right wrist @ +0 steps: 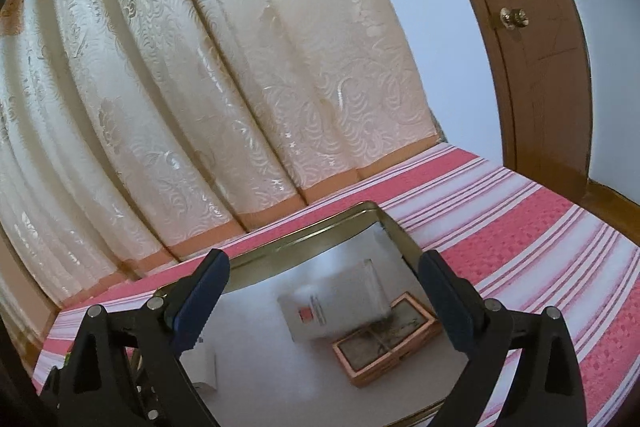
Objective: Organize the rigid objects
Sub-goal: 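Withdraw both open tools from the tin toward the remaining blocks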
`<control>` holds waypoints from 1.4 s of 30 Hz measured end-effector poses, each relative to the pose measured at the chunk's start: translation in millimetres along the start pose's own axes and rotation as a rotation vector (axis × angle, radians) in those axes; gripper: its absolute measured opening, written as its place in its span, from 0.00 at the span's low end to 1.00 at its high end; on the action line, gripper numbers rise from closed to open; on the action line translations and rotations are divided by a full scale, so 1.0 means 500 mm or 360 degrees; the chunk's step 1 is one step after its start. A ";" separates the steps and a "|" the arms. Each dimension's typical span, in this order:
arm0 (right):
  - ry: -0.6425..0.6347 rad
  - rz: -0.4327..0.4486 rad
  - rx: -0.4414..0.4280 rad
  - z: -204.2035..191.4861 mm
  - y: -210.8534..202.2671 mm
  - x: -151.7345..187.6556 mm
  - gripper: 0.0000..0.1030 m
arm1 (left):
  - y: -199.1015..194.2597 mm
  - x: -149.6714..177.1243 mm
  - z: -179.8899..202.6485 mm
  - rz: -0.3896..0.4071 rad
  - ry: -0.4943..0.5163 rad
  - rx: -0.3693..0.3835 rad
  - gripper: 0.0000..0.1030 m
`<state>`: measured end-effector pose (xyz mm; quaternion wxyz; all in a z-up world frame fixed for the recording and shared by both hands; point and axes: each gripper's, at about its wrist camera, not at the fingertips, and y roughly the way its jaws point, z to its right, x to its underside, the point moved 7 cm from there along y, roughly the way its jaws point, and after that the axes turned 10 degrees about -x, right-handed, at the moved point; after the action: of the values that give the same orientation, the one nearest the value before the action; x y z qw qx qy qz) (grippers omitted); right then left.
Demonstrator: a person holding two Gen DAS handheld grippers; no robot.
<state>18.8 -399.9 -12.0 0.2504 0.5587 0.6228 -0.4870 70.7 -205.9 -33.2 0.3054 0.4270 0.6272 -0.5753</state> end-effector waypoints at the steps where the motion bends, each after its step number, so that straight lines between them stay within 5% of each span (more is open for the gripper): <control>1: -0.0001 0.0004 0.0007 0.001 0.000 -0.001 0.94 | -0.001 -0.001 -0.004 0.0010 -0.0007 -0.0004 0.96; 24: -0.0054 0.0249 0.0357 0.041 -0.054 -0.019 0.94 | -0.029 0.005 -0.159 0.0162 -0.0139 -0.0202 0.96; 42: -0.0250 0.0165 0.0352 -0.067 -0.054 0.048 0.94 | -0.009 0.034 -0.301 0.0056 -0.0281 -0.0241 0.96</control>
<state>-4.8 -356.9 -10.3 0.2602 0.5744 0.5142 -0.5813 75.4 -54.6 -23.3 0.4011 0.3612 0.6319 -0.5562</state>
